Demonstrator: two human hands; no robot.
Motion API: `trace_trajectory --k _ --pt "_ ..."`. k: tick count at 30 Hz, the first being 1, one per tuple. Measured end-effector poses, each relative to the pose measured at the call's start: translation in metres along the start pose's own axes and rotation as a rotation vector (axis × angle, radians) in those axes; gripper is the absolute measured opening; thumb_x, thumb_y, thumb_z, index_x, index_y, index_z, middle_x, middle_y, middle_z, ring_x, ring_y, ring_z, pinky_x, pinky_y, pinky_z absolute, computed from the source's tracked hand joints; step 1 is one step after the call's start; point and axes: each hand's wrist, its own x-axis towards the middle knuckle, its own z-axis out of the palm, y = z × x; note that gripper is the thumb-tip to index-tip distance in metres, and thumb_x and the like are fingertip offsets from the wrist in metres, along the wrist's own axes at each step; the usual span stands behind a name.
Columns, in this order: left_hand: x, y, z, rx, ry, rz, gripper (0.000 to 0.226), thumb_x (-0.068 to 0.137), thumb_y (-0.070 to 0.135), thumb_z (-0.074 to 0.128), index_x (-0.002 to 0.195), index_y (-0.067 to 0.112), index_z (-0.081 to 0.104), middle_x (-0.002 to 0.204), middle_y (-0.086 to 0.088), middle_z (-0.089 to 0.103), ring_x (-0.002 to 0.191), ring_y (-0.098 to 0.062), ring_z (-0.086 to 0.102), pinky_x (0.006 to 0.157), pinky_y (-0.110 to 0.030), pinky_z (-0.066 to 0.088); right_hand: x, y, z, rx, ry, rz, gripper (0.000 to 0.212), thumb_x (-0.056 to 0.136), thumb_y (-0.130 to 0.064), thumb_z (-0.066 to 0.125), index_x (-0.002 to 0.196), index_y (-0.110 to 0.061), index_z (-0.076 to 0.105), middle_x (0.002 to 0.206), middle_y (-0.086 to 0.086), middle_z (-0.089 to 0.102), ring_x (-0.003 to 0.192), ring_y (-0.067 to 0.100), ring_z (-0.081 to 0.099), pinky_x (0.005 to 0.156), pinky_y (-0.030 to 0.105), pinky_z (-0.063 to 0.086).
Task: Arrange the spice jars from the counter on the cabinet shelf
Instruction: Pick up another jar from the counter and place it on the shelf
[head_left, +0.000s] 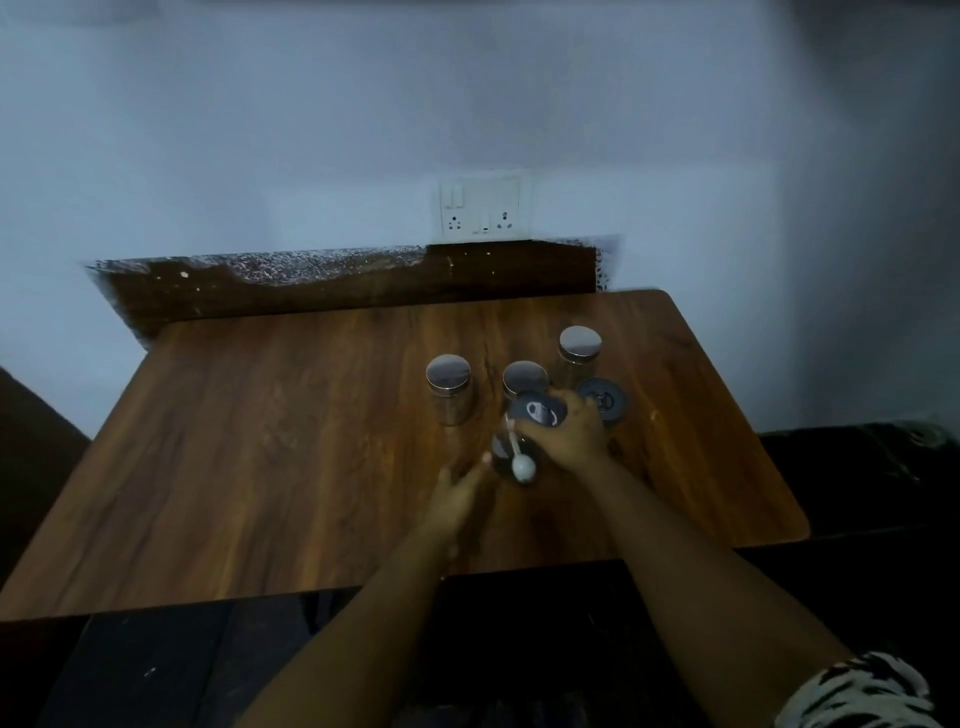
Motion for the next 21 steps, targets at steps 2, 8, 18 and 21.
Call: trace_trajectory --k 2,8,18,21 --pt "-0.008 0.013 0.006 -0.409 -0.127 -0.203 0.085 0.077 0.075 0.053 0.14 0.02 0.04 0.139 -0.016 0.047 0.121 -0.038 0.051 0.098 -0.057 0.046 0.001 -0.019 -0.013 0.18 -0.061 -0.002 0.072 0.068 -0.054 0.079 0.129 -0.025 0.053 0.128 -0.001 0.048 0.116 0.019 0.051 0.092 0.032 0.047" --pt "-0.031 0.039 0.026 -0.918 -0.326 -0.145 0.083 0.083 0.069 0.05 0.136 0.006 0.047 0.127 -0.028 0.059 0.104 -0.04 0.065 0.083 -0.043 0.057 -0.002 -0.047 -0.038 0.505 -0.323 -0.091 0.064 0.056 -0.051 0.084 0.114 -0.036 0.061 0.126 -0.002 0.058 0.108 0.017 0.061 0.093 0.04 0.055" --pt "-0.047 0.056 0.041 -0.353 -0.197 0.404 0.067 0.068 0.036 0.081 0.128 0.028 0.051 0.137 -0.012 0.051 0.121 -0.035 0.055 0.098 -0.057 0.048 -0.005 -0.058 -0.059 0.622 -0.212 0.068 0.061 0.061 -0.052 0.081 0.111 -0.02 0.066 0.101 0.007 0.071 0.095 0.026 0.069 0.081 0.04 0.058" --pt "-0.055 0.059 0.035 -0.487 -0.342 0.25 0.059 0.086 0.052 0.059 0.136 0.022 0.048 0.136 -0.02 0.054 0.121 -0.037 0.057 0.102 -0.05 0.046 -0.009 -0.063 -0.06 0.619 -0.208 0.012 0.043 0.066 -0.046 0.082 0.1 -0.026 0.065 0.104 0.006 0.069 0.095 0.023 0.067 0.085 0.042 0.057"
